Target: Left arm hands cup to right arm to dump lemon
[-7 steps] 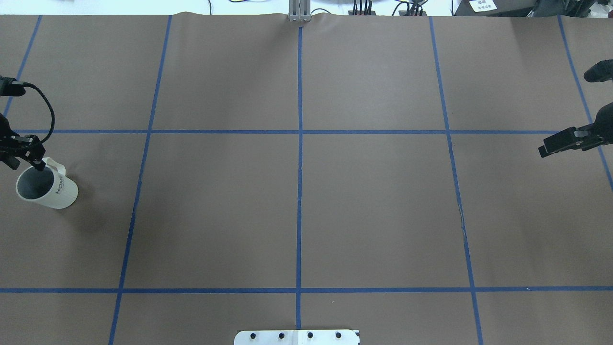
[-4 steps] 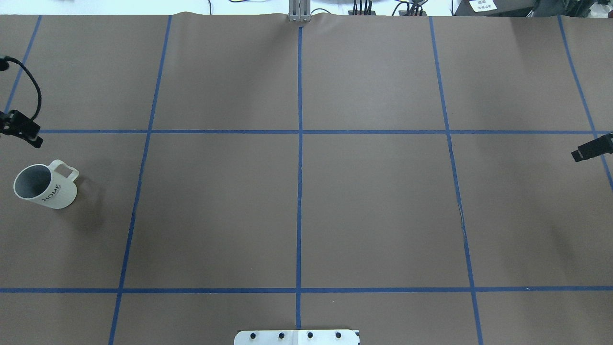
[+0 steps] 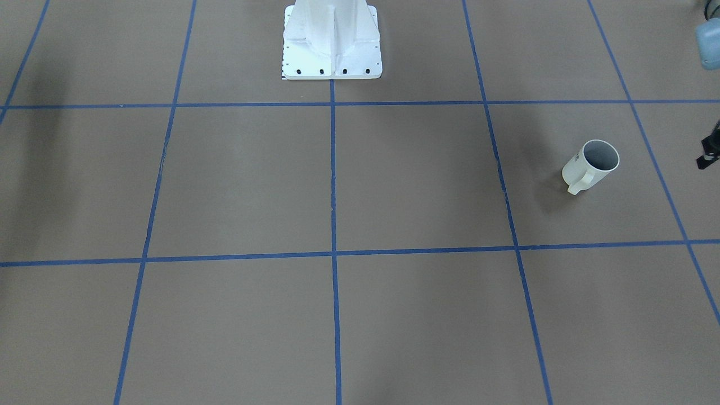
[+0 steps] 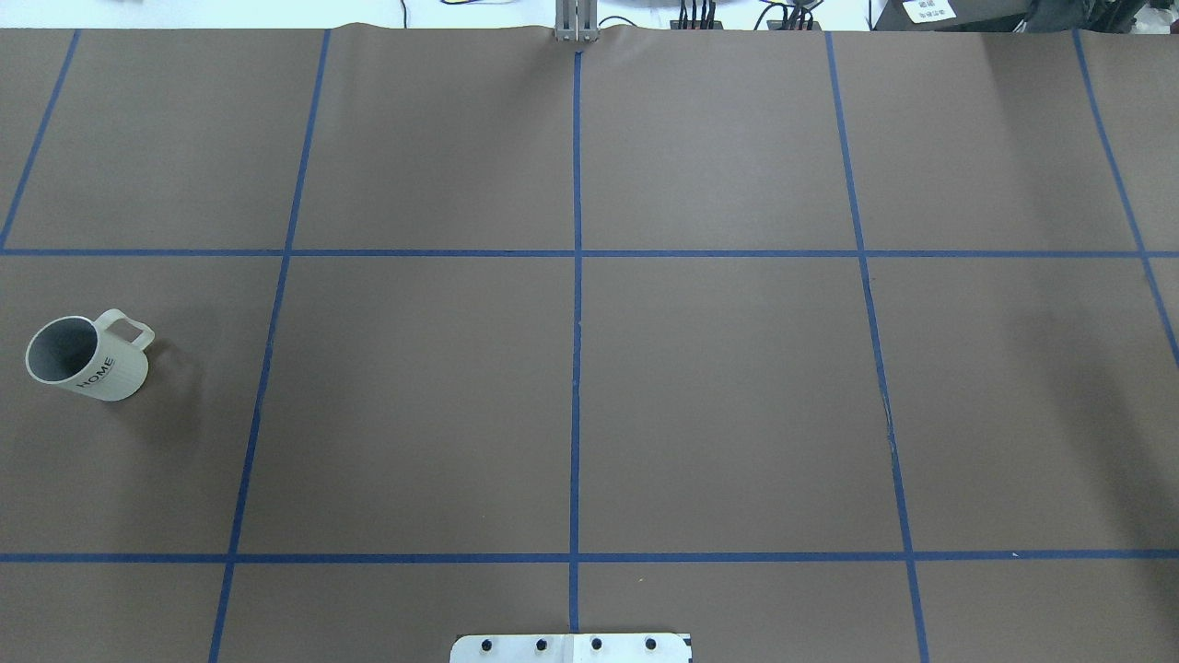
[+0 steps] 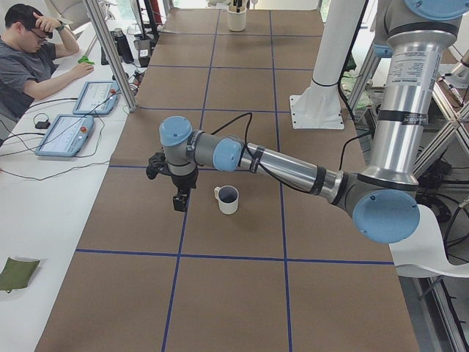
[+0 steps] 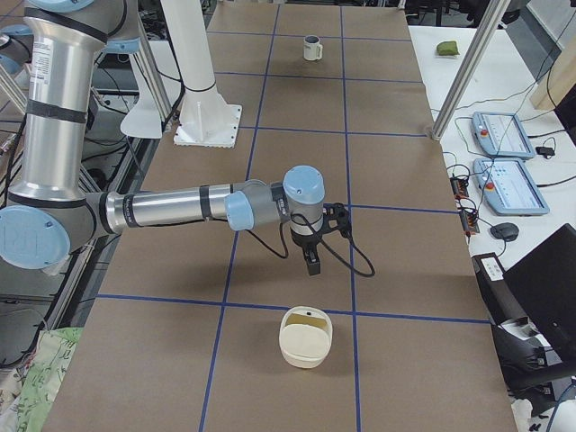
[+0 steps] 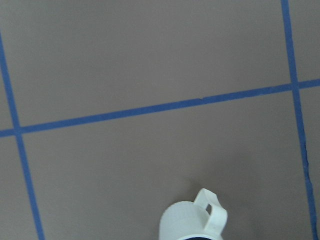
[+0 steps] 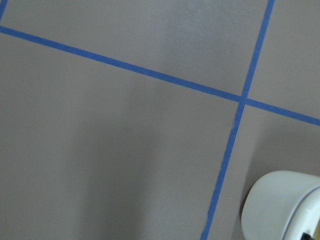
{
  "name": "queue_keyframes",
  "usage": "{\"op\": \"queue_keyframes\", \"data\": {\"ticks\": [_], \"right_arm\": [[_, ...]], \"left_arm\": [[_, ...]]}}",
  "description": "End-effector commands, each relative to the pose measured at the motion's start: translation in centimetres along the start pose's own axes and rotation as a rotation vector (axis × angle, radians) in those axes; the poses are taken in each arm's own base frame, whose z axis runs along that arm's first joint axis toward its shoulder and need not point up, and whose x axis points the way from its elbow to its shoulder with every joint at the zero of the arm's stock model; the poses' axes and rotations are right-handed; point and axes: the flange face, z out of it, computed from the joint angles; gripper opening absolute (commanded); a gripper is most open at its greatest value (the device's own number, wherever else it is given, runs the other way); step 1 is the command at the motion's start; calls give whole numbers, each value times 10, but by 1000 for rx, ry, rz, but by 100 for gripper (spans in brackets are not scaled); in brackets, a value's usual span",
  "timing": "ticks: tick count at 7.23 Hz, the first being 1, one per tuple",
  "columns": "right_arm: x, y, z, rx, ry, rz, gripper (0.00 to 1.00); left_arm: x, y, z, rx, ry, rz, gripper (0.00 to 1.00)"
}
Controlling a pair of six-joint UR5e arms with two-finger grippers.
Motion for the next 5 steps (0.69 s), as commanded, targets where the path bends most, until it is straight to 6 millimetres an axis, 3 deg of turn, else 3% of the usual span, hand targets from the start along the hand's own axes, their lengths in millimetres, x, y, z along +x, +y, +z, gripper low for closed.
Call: {"op": "queue_keyframes", "data": {"ticks": [1,2,3,5], "right_arm": [[37,28,-2,4,-16,-1,100],[40,32,-2,4,-15,13,100],[43,33,-8,15,-12,35,100],[46,36,-14,24,-9,68,100]], "left_arm": [[-83,21,2,-16,-37,77,100],[-86,18,3,0,-49,96,100],[-100,32,21,-1,-50,100,100],[-96,30,17,25,-41,-15,100]]}}
